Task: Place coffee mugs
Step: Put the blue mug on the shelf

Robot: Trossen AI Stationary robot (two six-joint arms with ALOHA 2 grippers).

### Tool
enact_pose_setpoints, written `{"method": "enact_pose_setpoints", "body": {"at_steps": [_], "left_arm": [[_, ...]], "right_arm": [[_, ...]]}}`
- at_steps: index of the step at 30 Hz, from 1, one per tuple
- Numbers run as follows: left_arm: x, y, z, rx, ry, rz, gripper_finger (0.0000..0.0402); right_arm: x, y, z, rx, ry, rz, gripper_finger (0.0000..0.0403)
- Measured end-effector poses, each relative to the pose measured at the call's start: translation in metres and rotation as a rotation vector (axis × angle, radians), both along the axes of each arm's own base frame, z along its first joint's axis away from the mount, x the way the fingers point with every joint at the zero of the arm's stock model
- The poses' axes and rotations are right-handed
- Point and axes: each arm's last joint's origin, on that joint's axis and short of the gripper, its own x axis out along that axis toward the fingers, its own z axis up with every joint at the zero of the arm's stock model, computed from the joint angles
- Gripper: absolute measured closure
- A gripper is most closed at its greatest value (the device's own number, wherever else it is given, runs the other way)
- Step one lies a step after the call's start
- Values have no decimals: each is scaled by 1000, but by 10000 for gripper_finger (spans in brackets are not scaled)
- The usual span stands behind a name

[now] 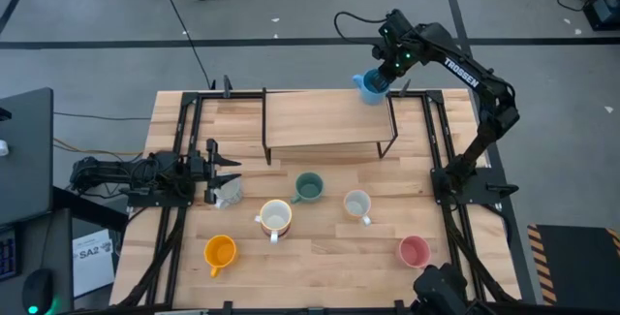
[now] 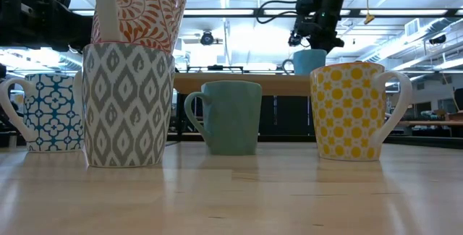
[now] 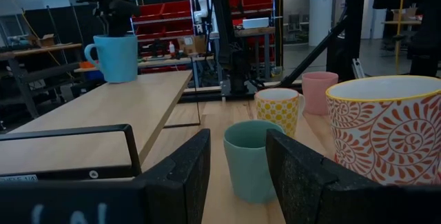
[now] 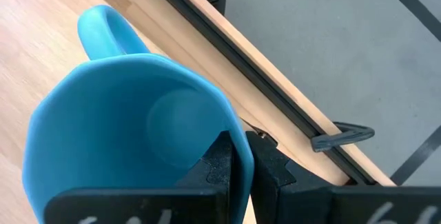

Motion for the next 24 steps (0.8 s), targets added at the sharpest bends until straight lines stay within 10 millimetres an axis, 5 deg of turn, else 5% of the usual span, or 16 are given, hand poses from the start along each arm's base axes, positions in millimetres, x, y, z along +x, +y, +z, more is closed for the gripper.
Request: {"method": "enact_pose_setpoints", "body": {"at_steps": [24], "left_arm": [[0,0,0,0,0,-1,253]], "right_arm": [[0,0,0,-7,8,-11,347]]}}
